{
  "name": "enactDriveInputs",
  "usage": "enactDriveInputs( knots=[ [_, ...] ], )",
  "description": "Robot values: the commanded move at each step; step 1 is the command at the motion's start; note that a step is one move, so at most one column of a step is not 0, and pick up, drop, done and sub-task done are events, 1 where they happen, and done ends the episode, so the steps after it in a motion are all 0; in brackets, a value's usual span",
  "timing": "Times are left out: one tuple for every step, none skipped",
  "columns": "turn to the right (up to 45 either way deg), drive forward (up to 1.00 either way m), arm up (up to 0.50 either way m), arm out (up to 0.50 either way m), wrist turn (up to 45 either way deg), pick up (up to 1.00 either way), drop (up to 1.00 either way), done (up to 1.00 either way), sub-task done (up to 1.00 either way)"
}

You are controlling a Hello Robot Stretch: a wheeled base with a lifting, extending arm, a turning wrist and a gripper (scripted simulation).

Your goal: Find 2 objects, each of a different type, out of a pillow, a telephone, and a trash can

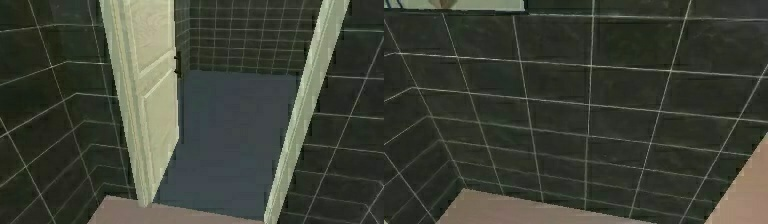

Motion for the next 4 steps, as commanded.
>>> enactDriveInputs(
  knots=[
    [0.0, 0.60, 0.00, 0.00, 0.0, 0.00, 0.00, 0.00, 0.00],
    [9.0, 0.00, 0.00, 0.00, 0.0, 0.00, 0.00, 0.00, 0.00],
    [0.0, 0.60, 0.00, 0.00, 0.0, 0.00, 0.00, 0.00, 0.00],
    [45.0, 0.00, 0.00, 0.00, 0.0, 0.00, 0.00, 0.00, 0.00]
  ],
)
